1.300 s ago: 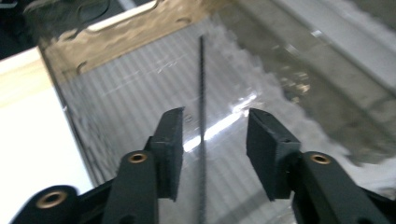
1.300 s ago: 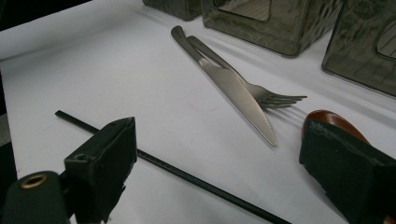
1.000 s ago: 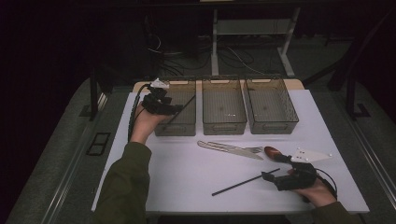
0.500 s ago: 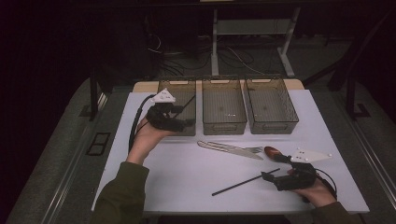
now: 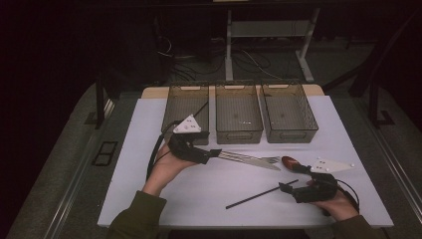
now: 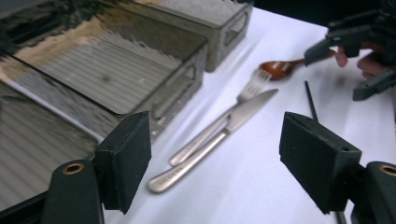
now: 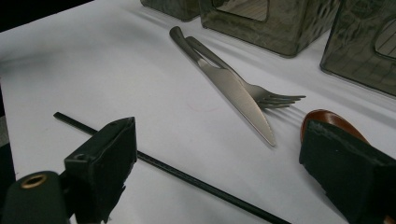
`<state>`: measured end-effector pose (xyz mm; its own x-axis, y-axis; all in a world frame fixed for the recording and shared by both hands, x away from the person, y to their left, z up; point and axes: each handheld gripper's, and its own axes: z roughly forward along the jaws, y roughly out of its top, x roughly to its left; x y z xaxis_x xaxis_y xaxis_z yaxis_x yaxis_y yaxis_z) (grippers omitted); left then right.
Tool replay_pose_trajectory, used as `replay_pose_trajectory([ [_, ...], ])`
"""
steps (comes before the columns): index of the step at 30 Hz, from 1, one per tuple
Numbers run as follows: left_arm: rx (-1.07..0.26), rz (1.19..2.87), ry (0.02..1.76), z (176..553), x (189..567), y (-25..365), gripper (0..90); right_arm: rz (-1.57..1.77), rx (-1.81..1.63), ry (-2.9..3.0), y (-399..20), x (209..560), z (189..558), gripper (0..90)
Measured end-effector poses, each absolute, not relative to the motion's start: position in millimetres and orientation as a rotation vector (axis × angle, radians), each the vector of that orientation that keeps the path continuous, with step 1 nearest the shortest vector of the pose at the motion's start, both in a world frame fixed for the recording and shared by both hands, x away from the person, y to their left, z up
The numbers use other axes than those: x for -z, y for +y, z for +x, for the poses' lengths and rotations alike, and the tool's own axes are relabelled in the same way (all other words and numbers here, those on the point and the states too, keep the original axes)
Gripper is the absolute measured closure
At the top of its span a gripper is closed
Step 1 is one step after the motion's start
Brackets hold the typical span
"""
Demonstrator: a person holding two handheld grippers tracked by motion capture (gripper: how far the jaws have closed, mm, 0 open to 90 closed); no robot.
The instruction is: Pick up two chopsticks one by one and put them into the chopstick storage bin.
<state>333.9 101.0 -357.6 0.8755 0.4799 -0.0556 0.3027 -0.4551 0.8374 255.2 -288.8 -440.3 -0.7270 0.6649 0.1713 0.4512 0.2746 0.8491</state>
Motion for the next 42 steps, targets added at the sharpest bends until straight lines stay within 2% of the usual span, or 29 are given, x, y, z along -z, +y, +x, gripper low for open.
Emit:
replay_pose_trajectory([
  [7,-0.207,2.101,0.529,314.7,374.5,85.4,25.1,1.046,-1.435,2.331,-288.9,440.3,255.3,11.4],
  [16,-0.147,2.148,0.447,294.6,396.8,60.3,31.8,1.049,-1.438,2.322,-289.5,439.6,254.1,11.4],
  [29,-0.074,2.203,0.34,273.7,421.5,25.6,50.4,1.04,-1.437,2.325,-288.8,439.5,254.3,11.4],
  [36,-0.027,2.198,0.373,271.7,434.0,14.9,63.2,1.041,-1.429,2.328,-288.4,439.9,254.8,11.4],
  [42,0.0,2.227,0.356,268.9,442.0,7.3,68.1,1.038,-1.429,2.328,-288.4,439.7,254.5,11.4],
])
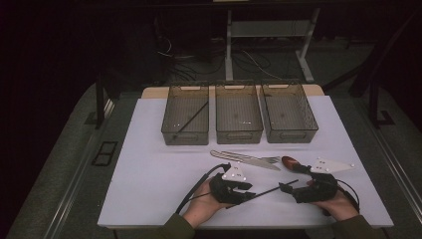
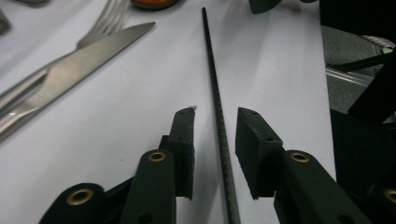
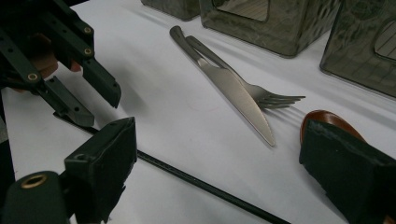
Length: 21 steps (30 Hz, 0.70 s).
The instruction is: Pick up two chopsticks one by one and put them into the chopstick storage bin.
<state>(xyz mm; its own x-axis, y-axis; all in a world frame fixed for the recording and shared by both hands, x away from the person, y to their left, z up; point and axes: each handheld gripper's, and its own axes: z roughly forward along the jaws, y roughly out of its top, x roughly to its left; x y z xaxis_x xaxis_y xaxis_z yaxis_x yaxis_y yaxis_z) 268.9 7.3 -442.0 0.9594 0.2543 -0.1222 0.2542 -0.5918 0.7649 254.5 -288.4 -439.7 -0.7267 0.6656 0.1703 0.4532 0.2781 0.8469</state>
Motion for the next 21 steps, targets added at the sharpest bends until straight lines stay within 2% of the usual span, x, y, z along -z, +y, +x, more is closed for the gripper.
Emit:
replay_pose_trajectory([
  [17,-0.018,2.285,0.349,264.2,453.6,-2.7,83.8,1.04,-1.428,2.328,-288.0,439.6,254.5,11.4],
  [21,-0.018,2.287,0.358,264.2,453.2,-3.0,84.9,1.039,-1.427,2.328,-287.8,439.6,254.3,11.4],
])
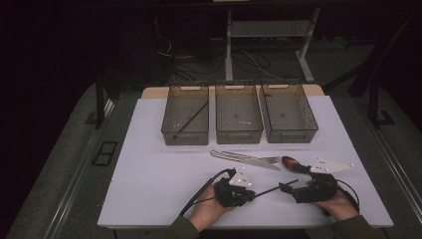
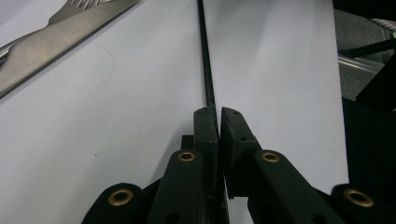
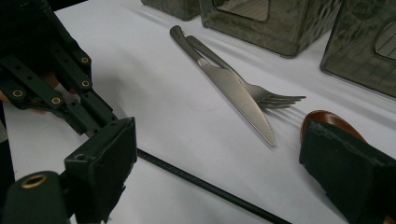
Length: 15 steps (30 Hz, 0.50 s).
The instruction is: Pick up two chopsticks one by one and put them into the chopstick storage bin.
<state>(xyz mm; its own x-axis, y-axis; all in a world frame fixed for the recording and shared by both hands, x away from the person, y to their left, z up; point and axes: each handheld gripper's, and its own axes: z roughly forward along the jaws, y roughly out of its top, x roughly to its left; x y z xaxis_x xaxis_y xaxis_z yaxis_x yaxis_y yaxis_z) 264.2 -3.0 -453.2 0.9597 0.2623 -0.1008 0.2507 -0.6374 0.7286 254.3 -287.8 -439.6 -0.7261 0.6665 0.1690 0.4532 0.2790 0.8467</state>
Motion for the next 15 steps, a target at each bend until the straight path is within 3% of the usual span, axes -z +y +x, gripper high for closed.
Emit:
replay_pose_trajectory([
  [15,-0.009,2.304,0.331,266.2,450.2,-0.7,85.6,1.037,-1.438,2.323,-288.6,438.9,254.2,11.4],
])
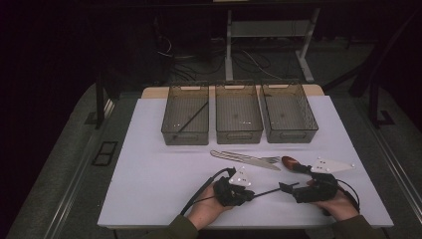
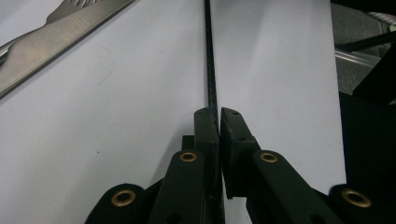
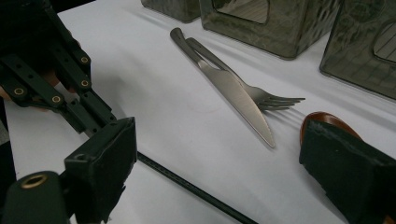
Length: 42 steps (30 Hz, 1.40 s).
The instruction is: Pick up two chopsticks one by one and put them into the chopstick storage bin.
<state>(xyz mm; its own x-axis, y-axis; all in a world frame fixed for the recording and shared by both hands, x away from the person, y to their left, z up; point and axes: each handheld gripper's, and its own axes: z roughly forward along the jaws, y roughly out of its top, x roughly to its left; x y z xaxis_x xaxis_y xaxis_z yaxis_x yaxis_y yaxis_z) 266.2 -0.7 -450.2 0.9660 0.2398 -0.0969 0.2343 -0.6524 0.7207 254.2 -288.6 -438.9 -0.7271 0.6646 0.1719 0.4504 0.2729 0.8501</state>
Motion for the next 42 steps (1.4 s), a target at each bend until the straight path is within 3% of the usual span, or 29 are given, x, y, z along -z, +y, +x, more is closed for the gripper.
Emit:
replay_pose_trajectory([
  [27,0.045,2.221,0.301,281.9,411.8,46.6,85.6,1.05,-1.453,2.29,-287.6,438.9,257.2,11.3],
  [42,-0.015,2.192,0.361,293.4,388.8,80.7,85.6,1.05,-1.455,2.289,-288.0,438.7,256.4,11.4],
])
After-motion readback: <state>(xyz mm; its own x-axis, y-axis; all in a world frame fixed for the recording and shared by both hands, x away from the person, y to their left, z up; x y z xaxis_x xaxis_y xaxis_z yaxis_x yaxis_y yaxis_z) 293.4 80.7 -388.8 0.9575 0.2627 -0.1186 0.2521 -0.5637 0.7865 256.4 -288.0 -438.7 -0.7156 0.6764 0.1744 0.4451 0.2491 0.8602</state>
